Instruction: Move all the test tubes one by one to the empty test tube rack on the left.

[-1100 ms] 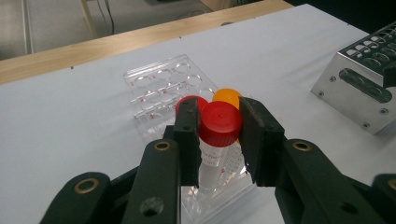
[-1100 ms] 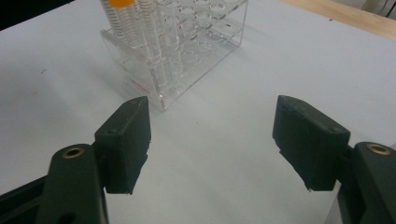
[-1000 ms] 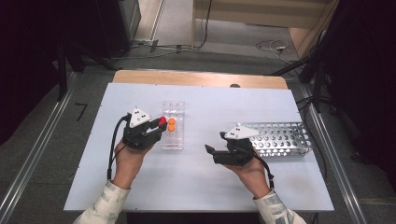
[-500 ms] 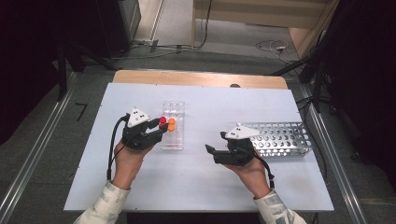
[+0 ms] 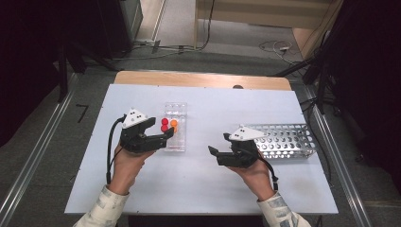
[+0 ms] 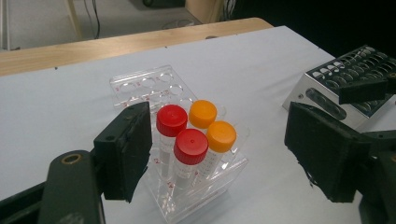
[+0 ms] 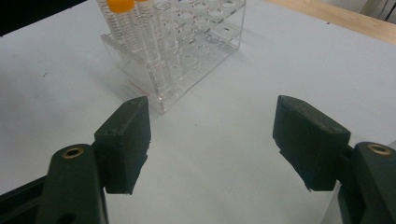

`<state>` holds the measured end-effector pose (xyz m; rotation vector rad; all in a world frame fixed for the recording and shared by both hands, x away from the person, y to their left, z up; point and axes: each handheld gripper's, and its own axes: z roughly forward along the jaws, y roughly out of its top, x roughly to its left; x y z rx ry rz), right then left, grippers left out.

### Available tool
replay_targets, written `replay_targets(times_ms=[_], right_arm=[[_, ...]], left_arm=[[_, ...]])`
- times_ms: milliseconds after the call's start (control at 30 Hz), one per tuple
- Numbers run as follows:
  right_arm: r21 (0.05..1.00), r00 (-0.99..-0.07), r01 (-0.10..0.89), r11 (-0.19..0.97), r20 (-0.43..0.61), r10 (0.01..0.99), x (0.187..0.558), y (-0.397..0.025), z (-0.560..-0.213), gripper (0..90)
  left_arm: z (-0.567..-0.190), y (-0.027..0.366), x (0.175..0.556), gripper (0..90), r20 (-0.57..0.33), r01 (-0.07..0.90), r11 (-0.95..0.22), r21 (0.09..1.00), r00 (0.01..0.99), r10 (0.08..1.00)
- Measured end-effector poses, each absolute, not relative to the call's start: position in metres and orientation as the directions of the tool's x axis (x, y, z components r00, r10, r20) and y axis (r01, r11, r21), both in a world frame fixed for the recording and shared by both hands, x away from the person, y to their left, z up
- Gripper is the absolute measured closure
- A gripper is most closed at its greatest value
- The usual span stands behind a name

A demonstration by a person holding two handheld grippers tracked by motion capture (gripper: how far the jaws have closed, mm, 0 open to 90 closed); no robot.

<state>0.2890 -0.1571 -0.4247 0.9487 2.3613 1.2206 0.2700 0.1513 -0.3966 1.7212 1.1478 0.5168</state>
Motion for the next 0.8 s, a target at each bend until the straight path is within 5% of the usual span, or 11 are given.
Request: replay_targets(times_ms=[800], right_arm=[[0.815, -0.726, 0.408, 0.413, 0.015, 0.688, 0.29, -0.163, -0.425, 26.2]], left_arm=[[-0.404, 0.158, 0.258, 18.1, -0.123, 0.467, -0.108, 0.878, 0.437, 0.891]])
